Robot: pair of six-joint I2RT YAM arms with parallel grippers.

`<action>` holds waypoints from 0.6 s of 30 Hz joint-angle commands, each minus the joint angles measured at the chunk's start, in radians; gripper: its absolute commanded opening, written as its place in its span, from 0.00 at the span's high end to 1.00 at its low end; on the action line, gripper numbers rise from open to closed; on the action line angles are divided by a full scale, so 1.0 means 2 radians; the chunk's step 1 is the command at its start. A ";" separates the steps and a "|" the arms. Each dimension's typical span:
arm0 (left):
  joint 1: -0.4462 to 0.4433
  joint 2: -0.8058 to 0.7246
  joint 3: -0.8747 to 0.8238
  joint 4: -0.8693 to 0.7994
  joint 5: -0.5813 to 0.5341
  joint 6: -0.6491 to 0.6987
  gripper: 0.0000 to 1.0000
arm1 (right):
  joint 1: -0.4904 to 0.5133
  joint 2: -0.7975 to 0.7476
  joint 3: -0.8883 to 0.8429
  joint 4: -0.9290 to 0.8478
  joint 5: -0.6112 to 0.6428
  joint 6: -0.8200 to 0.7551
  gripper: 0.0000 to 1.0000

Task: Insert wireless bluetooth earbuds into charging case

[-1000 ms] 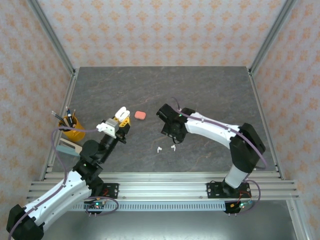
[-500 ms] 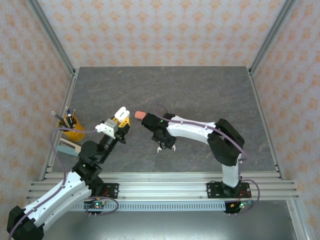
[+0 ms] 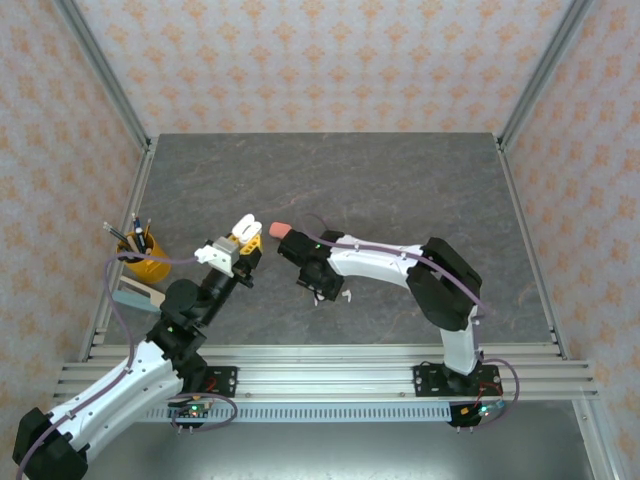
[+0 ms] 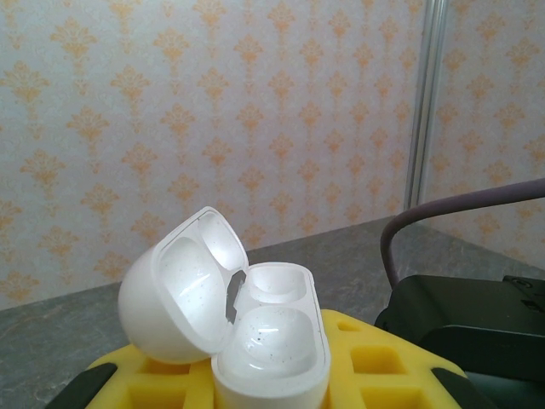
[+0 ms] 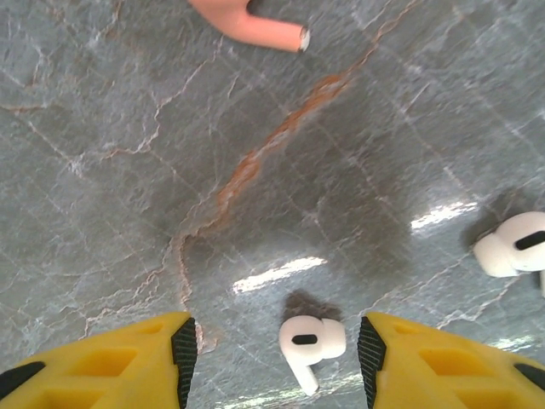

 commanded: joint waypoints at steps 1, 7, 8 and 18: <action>0.005 -0.001 0.014 0.008 0.008 0.007 1.00 | 0.007 0.012 -0.007 0.005 -0.006 -0.009 0.45; 0.005 -0.001 0.016 0.005 0.010 0.009 1.00 | 0.007 0.015 -0.019 0.008 -0.006 -0.012 0.45; 0.005 -0.001 0.017 0.004 0.010 0.009 1.00 | 0.007 0.015 -0.022 0.010 -0.006 -0.012 0.45; 0.005 -0.003 0.017 0.000 0.009 0.010 1.00 | 0.008 0.020 -0.032 0.021 -0.013 -0.012 0.52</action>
